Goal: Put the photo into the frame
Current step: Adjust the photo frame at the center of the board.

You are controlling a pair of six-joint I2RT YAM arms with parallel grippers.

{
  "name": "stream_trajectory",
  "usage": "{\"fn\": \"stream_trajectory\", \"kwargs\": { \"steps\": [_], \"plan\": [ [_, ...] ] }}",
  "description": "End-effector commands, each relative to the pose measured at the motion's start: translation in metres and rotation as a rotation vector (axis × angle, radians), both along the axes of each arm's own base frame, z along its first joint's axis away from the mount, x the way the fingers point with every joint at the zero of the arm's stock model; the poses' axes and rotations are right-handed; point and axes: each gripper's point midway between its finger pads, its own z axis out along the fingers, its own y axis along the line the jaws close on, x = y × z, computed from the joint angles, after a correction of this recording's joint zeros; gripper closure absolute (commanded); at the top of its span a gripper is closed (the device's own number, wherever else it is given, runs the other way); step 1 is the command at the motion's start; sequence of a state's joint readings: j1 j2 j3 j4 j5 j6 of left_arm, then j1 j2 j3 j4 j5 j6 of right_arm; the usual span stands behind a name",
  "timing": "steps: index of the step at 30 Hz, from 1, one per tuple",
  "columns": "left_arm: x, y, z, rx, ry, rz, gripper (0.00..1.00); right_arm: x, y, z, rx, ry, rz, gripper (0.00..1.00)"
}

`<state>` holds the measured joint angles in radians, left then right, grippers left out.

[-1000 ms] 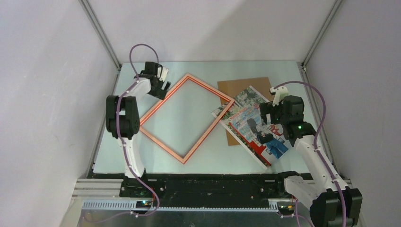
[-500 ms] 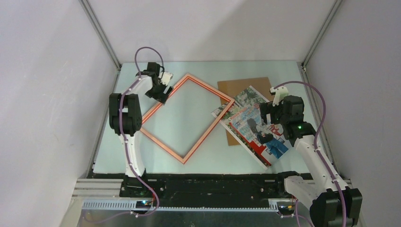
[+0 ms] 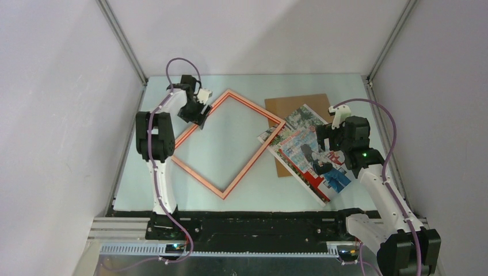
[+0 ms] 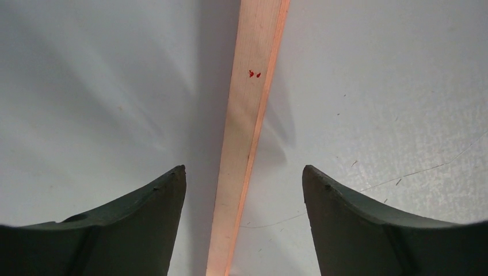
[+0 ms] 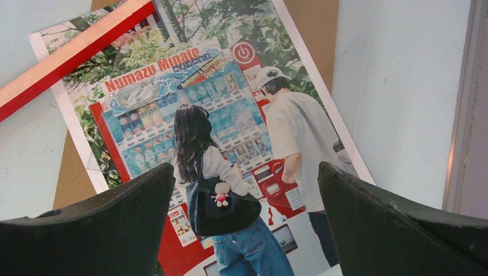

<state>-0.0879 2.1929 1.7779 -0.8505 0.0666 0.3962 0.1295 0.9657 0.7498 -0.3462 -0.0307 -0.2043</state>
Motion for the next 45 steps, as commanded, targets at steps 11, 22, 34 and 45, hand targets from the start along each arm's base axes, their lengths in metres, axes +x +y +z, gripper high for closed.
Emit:
{"fn": "stream_trajectory", "kwargs": {
  "steps": [11,22,34,45],
  "plan": [
    [-0.021,0.006,0.004,0.035,0.062,0.104,0.34,0.002,0.002,0.011,0.000,-0.036,0.017,0.00],
    [-0.054,0.025,-0.001,0.118,0.113,0.123,0.67,0.001,0.002,0.014,0.009,-0.045,0.020,0.00],
    [-0.063,0.038,0.004,-0.072,0.134,0.262,1.00,-0.001,0.002,0.013,0.018,-0.035,0.022,0.00],
    [-0.089,0.074,0.019,-0.123,0.096,0.389,1.00,0.000,0.002,0.010,0.015,-0.028,0.022,0.00]
  ]
}}
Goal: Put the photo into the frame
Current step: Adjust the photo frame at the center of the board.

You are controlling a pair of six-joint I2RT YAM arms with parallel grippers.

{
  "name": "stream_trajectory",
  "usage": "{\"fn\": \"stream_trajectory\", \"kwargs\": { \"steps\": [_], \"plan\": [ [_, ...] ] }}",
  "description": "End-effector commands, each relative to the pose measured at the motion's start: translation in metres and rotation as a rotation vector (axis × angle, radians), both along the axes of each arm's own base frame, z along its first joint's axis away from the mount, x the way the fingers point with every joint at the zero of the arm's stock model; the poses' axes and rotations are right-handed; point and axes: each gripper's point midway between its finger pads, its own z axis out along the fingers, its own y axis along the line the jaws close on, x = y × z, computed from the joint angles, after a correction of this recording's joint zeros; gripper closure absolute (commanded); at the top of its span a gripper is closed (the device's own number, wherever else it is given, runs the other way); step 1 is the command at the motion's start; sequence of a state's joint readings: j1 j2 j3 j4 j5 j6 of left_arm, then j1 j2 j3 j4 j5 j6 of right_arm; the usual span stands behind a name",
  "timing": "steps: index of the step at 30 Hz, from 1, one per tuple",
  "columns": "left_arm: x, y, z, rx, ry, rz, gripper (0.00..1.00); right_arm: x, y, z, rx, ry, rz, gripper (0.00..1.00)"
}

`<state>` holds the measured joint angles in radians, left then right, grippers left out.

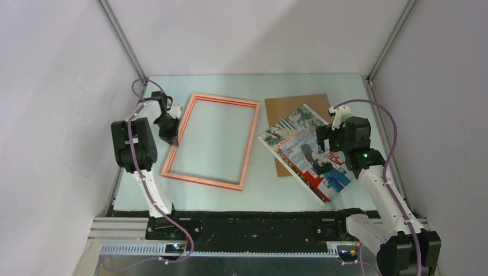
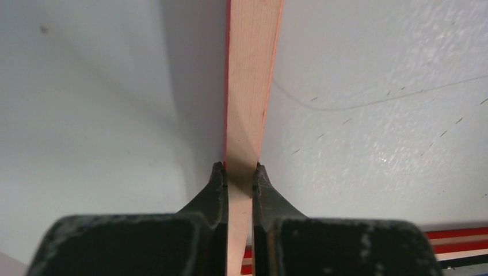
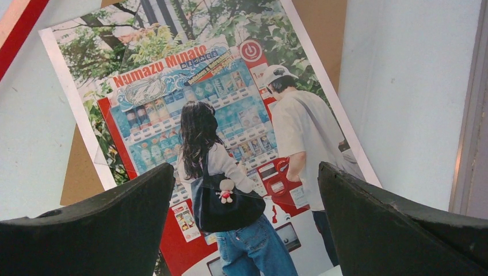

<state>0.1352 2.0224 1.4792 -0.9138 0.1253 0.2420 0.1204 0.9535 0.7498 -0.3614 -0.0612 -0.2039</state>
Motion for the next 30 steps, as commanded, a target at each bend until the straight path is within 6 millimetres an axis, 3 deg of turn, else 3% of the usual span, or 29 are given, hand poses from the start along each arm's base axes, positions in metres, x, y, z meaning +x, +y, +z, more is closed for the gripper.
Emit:
{"fn": "stream_trajectory", "kwargs": {
  "steps": [1,12,19,30],
  "plan": [
    [0.004,0.003,0.029,-0.002,-0.107,0.043,1.00,0.004,0.000,0.009,-0.003,-0.032,0.004,0.00],
    [-0.006,0.030,0.027,0.022,-0.141,0.158,1.00,0.009,-0.013,-0.008,-0.045,0.020,-0.050,0.00],
    [-0.009,0.032,0.025,0.007,-0.149,0.184,0.98,0.018,-0.041,-0.026,-0.003,0.114,-0.159,0.00],
    [0.004,0.027,0.021,-0.033,-0.149,0.182,0.51,0.047,-0.086,-0.039,0.129,0.203,-0.289,0.00]
  ]
}}
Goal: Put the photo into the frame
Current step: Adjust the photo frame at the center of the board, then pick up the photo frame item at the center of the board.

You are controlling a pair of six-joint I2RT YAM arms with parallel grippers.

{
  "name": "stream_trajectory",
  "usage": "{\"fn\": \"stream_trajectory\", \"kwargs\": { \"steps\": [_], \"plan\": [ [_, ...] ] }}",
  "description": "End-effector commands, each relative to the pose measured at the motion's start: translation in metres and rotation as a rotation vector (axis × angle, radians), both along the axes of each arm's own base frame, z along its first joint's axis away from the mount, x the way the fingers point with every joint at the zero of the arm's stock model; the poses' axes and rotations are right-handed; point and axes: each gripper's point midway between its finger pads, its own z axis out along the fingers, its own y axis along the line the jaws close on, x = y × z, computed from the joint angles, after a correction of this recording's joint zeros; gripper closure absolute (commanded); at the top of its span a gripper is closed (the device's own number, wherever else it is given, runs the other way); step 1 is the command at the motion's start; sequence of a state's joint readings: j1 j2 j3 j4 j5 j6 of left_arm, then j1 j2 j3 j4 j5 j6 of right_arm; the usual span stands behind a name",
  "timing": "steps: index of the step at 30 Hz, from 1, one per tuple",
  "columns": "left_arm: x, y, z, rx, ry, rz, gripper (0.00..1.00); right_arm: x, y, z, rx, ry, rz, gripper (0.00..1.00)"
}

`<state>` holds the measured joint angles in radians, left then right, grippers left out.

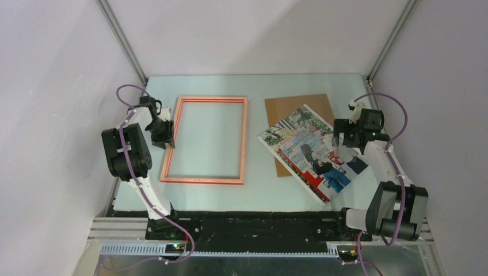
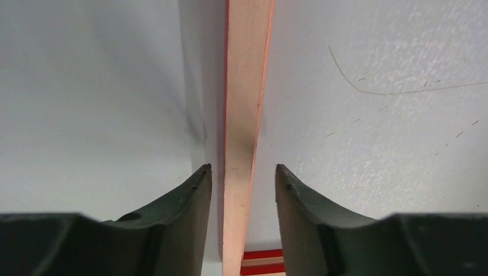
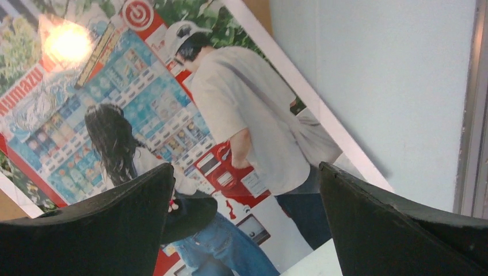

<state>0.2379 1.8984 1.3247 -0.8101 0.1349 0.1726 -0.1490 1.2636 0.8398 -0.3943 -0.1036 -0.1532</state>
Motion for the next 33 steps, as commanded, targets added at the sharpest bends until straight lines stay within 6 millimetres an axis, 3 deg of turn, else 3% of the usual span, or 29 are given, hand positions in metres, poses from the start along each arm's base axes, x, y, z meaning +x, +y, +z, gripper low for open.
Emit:
{"fn": "stream_trajectory", "kwargs": {
  "steps": [1,7,11,14,18,20,21,23,24,25,26,27,28,29,33],
  "plan": [
    [0.024,-0.001,0.017,-0.018,-0.087,0.014,0.46,0.031,-0.012,0.020,0.059,-0.051,-0.037,0.00],
    [0.031,0.000,0.043,-0.002,-0.161,0.017,0.20,0.051,-0.026,0.010,0.081,-0.024,-0.066,0.00],
    [0.037,-0.019,0.082,-0.034,-0.274,-0.026,0.10,0.064,-0.033,0.003,0.105,-0.014,-0.067,0.00],
    [0.041,-0.043,0.105,-0.045,-0.337,-0.081,0.09,0.074,-0.036,-0.009,0.144,0.012,-0.057,0.00],
    [0.050,-0.100,0.130,-0.112,-0.400,-0.188,0.09,0.092,-0.042,-0.015,0.198,0.028,-0.049,0.00],
    [0.053,-0.150,0.138,-0.174,-0.413,-0.282,0.09,0.100,-0.045,-0.019,0.216,0.039,-0.052,0.00],
    [0.059,-0.163,0.141,-0.197,-0.421,-0.303,0.09,0.102,-0.047,-0.021,0.222,0.042,-0.053,0.00],
    [0.065,-0.196,0.145,-0.236,-0.428,-0.356,0.09,0.108,-0.048,-0.024,0.234,0.049,-0.048,0.00],
    [0.065,-0.216,0.138,-0.254,-0.405,-0.388,0.09,0.111,-0.048,-0.027,0.240,0.057,-0.048,0.00],
    [0.071,-0.228,0.147,-0.273,-0.429,-0.409,0.09,0.113,-0.049,-0.032,0.248,0.068,-0.050,0.00],
    [0.071,-0.248,0.141,-0.296,-0.405,-0.434,0.09,0.116,-0.049,-0.030,0.254,0.063,-0.048,0.00],
    [0.076,-0.262,0.151,-0.327,-0.425,-0.439,0.09,0.117,-0.048,-0.035,0.263,0.075,-0.050,0.00],
    [0.076,-0.280,0.140,-0.345,-0.393,-0.464,0.09,0.120,-0.047,-0.034,0.271,0.070,-0.044,0.00],
    [0.081,-0.295,0.150,-0.377,-0.412,-0.475,0.09,0.121,-0.046,-0.038,0.280,0.079,-0.045,0.00],
    [0.089,-0.355,0.145,-0.450,-0.398,-0.548,0.09,0.129,-0.045,-0.042,0.311,0.086,-0.036,0.00]
  ]
}}
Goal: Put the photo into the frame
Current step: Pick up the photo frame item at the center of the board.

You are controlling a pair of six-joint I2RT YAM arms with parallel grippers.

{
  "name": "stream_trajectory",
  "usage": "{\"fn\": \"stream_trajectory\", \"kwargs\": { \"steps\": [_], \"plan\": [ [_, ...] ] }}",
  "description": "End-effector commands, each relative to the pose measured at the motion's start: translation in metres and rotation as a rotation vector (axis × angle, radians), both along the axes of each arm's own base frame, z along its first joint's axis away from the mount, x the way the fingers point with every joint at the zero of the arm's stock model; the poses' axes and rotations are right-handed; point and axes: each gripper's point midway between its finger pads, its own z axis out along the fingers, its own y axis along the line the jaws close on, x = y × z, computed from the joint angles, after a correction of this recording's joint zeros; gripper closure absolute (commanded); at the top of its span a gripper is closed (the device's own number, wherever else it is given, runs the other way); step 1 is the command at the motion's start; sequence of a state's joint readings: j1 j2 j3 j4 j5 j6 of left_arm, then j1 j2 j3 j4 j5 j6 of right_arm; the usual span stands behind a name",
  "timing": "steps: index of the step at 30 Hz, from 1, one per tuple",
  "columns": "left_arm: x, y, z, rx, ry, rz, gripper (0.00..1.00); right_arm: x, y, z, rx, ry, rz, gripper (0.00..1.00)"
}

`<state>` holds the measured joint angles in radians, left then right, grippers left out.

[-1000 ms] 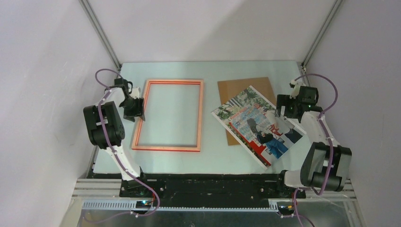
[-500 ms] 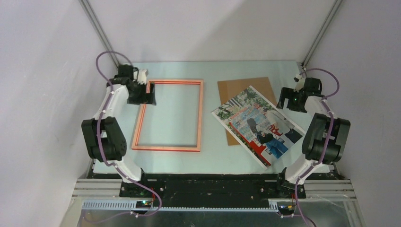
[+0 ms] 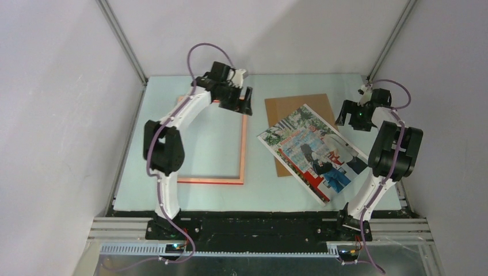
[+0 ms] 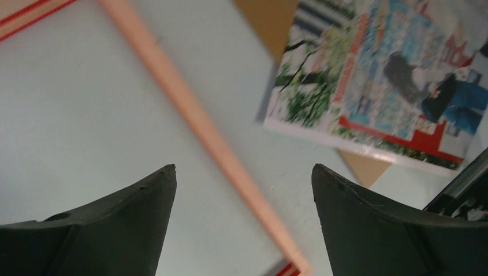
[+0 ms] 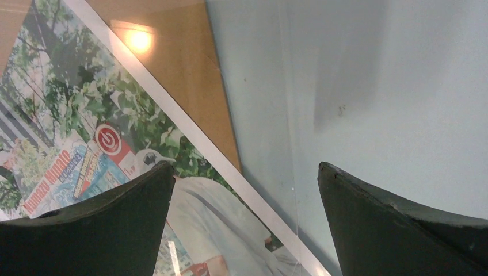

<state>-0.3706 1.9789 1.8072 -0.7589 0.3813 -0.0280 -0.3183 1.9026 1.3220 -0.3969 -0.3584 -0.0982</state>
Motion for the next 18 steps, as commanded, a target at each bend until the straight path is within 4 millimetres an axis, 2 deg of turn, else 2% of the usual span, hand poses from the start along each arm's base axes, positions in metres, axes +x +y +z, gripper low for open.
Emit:
{"fn": "stream_trajectory", "kwargs": {
  "steps": [1,4,6,7,8,11,12,13,18],
  "plan": [
    [0.005,-0.070,0.012,-0.114,0.002,-0.085,0.09,0.017,0.002,0.009,0.049,-0.025,0.008,0.00],
    [0.005,-0.106,0.008,-0.151,0.007,-0.126,0.09,0.022,0.000,0.007,0.069,-0.017,0.006,0.01],
    [0.003,-0.132,-0.005,-0.176,0.038,-0.149,0.09,0.024,0.000,0.006,0.080,-0.010,0.003,0.03],
    [0.005,-0.141,0.003,-0.201,0.032,-0.146,0.09,0.024,0.000,0.003,0.087,-0.002,0.000,0.03],
    [0.002,-0.150,-0.005,-0.203,0.049,-0.152,0.09,0.025,0.000,0.004,0.090,0.002,-0.003,0.03],
    [-0.001,-0.171,-0.009,-0.242,0.083,-0.140,0.09,0.027,0.000,-0.004,0.114,0.035,-0.004,0.03],
    [-0.005,-0.179,-0.016,-0.242,0.103,-0.145,0.09,0.029,0.000,-0.001,0.124,0.036,-0.002,0.03],
    [-0.006,-0.184,-0.016,-0.254,0.115,-0.138,0.09,0.030,0.001,-0.004,0.135,0.044,-0.004,0.04],
    [-0.020,-0.206,-0.038,-0.279,0.203,-0.129,0.09,0.033,0.002,-0.007,0.165,0.063,-0.002,0.04]
  ]
}}
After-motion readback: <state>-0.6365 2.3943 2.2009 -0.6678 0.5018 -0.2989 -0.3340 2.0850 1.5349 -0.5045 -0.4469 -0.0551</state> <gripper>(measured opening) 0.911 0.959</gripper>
